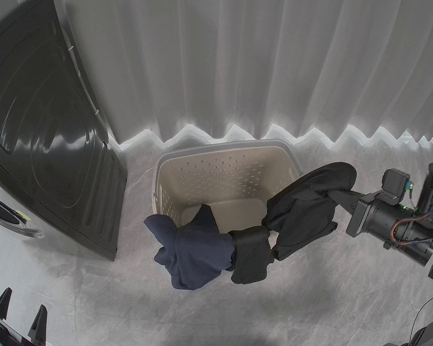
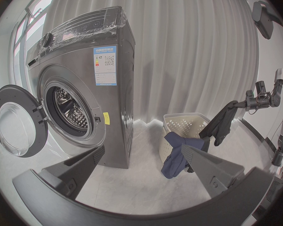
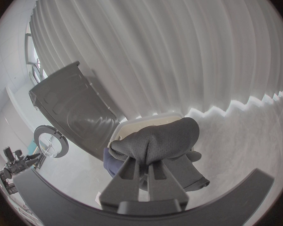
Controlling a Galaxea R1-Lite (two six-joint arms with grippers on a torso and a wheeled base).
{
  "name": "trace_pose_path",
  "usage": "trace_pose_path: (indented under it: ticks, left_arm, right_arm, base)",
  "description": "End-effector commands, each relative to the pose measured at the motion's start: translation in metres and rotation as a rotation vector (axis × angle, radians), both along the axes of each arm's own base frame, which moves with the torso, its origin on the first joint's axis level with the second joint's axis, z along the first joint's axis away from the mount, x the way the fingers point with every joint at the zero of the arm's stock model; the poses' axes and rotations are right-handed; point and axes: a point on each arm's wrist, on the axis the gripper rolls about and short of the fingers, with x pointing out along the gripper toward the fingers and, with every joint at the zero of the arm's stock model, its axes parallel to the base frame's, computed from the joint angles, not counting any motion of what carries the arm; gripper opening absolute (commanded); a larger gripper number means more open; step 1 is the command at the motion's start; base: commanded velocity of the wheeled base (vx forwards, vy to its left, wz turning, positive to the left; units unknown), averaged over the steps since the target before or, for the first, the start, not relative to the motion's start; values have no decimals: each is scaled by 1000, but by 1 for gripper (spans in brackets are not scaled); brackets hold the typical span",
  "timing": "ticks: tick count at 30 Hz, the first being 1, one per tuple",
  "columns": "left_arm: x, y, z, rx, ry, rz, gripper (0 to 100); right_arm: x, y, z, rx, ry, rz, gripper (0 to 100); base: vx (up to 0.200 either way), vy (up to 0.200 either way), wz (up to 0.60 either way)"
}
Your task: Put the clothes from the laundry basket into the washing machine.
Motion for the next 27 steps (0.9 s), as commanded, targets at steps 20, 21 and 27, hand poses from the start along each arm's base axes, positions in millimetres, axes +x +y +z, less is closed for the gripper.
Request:
trace_pose_path:
  ticks: [20,21,27]
  left_arm:
    - [0,0,-5,2,4,-3,100]
    - [0,0,-5,2,6,-3,100]
    - [0,0,-5,2,4,-5,100]
  right_arm:
    - [-16,-11,26,43,-116,-2,0]
    - [-16,-11,26,44,-118,-1,0]
    - [-19,-10,30,54,-132,21,0]
  base:
    - [-190,0,0]
    - [-200,0,0]
    - [-33,0,0]
